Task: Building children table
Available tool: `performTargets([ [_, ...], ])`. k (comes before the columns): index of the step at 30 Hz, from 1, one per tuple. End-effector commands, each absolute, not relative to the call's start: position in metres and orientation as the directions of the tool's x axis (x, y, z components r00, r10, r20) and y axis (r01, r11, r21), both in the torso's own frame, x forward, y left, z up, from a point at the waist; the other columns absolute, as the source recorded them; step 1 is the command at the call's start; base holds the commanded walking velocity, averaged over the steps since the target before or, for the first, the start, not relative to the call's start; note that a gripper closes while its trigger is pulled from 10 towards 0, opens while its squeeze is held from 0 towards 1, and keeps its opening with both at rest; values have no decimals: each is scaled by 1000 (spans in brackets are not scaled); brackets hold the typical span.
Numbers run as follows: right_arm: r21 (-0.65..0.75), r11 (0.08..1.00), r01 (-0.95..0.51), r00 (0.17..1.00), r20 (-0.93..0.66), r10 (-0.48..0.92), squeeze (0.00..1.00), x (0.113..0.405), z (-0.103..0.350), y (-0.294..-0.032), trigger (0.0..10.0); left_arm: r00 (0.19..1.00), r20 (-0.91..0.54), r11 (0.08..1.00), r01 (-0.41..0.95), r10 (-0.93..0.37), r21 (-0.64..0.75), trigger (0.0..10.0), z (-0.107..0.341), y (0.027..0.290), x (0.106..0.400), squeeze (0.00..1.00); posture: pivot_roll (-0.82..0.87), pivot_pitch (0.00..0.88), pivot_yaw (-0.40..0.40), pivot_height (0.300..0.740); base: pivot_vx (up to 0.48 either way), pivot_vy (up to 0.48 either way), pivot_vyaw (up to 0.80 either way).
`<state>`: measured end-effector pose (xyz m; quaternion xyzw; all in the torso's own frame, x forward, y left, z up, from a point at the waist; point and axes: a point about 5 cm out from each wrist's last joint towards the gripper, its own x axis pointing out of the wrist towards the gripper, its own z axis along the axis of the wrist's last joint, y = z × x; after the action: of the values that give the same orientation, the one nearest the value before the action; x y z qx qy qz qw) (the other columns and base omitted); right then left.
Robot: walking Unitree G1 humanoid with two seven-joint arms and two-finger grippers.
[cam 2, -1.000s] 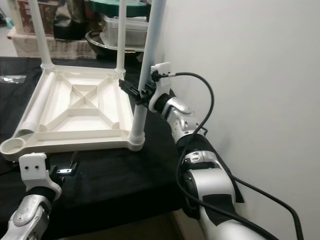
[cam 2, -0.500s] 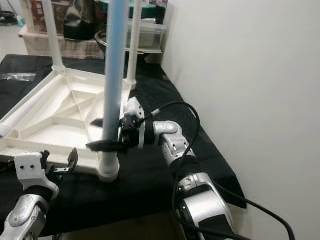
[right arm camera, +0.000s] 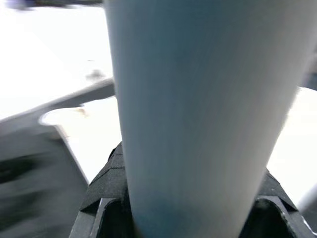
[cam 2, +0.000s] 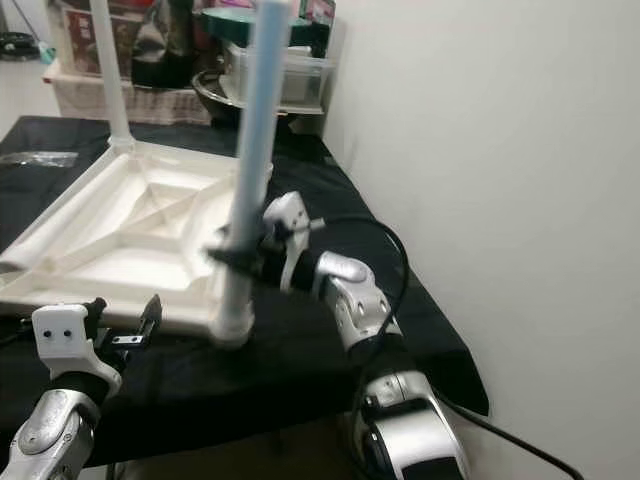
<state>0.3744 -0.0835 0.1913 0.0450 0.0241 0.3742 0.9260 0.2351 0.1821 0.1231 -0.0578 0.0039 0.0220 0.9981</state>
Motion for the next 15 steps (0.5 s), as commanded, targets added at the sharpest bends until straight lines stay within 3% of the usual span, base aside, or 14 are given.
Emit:
performTargets([
  [1,140,881,-453,869,-150,471,0,381,167,-109,0,999,-11,992,-38,37,-118,10000,123,182,234,0,109,0,-158,740,0,0,0],
  [3,128,984,-120,967,-210,146,0,377,157,-134,0,999,-13,993,-38,37,-116,10000,123,182,234,0,107,0,-157,740,0,0,0],
  [7,101,992,-74,981,-170,91,0,365,164,-131,0,999,-14,993,-35,34,-115,10000,123,182,234,0,96,0,-141,740,0,0,0],
  [8,64,992,-113,985,-122,120,0,357,177,-122,10000,999,-15,993,-31,30,-114,10000,122,182,235,0,92,0,-138,740,0,0,0],
  [14,20,989,-147,989,-14,147,0,353,205,-112,10000,1000,-17,993,-21,19,-114,10000,122,180,237,0,90,0,-139,740,0,0,0],
  [15,28,982,-187,982,22,186,1000,359,213,-110,10000,1000,-16,993,-21,19,-114,10000,122,180,237,0,96,0,-142,740,0,0,0],
])
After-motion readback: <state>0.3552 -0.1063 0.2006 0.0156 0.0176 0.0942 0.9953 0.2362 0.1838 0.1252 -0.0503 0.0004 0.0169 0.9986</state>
